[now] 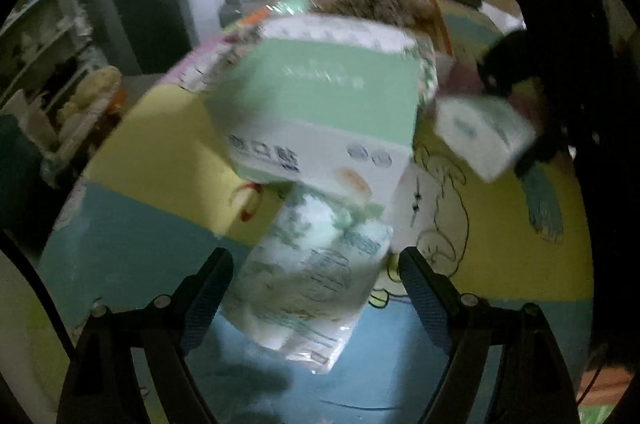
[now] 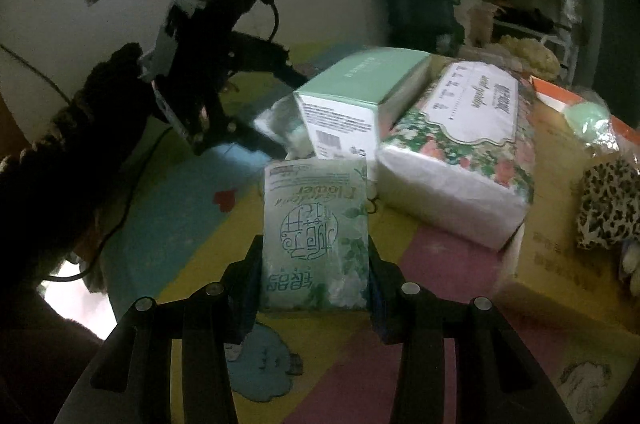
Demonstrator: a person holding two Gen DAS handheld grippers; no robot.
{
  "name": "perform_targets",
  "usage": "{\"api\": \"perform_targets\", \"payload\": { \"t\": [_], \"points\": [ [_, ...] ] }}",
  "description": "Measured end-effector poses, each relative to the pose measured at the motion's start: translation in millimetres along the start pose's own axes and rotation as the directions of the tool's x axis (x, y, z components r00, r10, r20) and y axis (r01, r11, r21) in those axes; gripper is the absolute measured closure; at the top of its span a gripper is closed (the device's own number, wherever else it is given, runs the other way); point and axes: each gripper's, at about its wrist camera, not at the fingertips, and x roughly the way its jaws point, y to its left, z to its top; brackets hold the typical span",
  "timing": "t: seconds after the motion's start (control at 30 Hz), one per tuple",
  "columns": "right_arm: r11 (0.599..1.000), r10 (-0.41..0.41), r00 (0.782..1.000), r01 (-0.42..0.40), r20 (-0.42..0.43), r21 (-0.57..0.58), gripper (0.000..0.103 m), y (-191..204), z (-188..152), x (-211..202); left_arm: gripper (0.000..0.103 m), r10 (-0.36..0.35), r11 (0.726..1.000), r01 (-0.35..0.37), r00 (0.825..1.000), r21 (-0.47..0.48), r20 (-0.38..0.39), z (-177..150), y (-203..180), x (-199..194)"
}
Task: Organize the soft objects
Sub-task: 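Carry both tissue packs over the cardboard tray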
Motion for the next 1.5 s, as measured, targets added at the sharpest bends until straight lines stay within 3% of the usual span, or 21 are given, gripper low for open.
{"api": "perform_targets", "payload": {
  "t": [0.1,0.23,0.37,0.47,0.53,0.63,0.77,0.9,1.0,1.13,1.3,1.5],
  "points": [
    [1.000,0.011,1.000,-0.011,0.003,0.015,0.058,-3.3,1.0,-0.5,0.019,0.002,1.000,-0.002,1.000,-0.008,0.004,-4.6,-0.4,1.0],
    [1.000,0.016,1.000,-0.016,0.005,0.012,0.058,-2.9,1.1,-0.5,0.031,0.065,0.991,-0.061,0.997,-0.116,0.033,-10.1,3.0,-4.3],
    [0.999,0.035,0.999,-0.036,0.018,0.017,0.058,-8.2,3.4,1.1,0.035,0.142,0.968,-0.128,0.989,-0.217,0.050,-23.7,-4.5,-12.7],
    [0.999,0.047,0.999,-0.047,0.015,0.011,0.058,-4.9,0.0,0.7,0.038,0.239,0.934,-0.218,0.970,-0.282,0.042,-27.9,-14.2,-17.8],
    [0.999,0.053,0.998,-0.053,0.015,0.006,0.058,-3.5,-1.1,1.4,0.039,0.314,0.896,-0.287,0.949,-0.340,0.026,-30.0,-21.8,-20.2],
    [0.998,0.059,0.998,-0.059,0.019,0.008,0.058,-0.8,-2.8,0.3,0.043,0.413,0.816,-0.377,0.911,-0.438,-0.014,-33.6,-30.7,-23.9],
    [0.998,0.066,0.997,-0.067,0.030,0.014,0.058,2.0,-3.5,-0.6,0.053,0.525,0.684,-0.485,0.846,-0.545,-0.094,-37.1,-44.2,-28.5],
    [0.998,0.064,0.997,-0.065,0.043,0.012,0.058,11.4,-11.3,-9.0,0.055,0.591,0.581,-0.534,0.796,-0.615,-0.132,-36.0,-58.1,-35.4],
    [0.998,0.061,0.997,-0.061,0.053,0.012,0.058,16.2,-14.4,-15.0,0.057,0.606,0.513,-0.516,0.783,-0.686,-0.136,-38.6,-64.1,-46.6],
    [0.998,0.057,0.996,-0.058,0.068,0.013,0.058,23.0,-19.8,-24.9,0.059,0.623,0.449,-0.508,0.768,-0.735,-0.150,-41.9,-74.8,-54.1],
    [0.999,0.046,0.995,-0.048,0.089,0.015,0.058,28.8,-23.3,-37.8,0.060,0.658,0.411,-0.530,0.736,-0.742,-0.161,-38.8,-94.5,-60.7],
    [0.999,0.039,0.993,-0.042,0.113,0.018,0.058,30.3,-24.8,-50.0,0.060,0.685,0.369,-0.534,0.709,-0.761,-0.166,-32.5,-113.6,-72.4]
  ]
}}
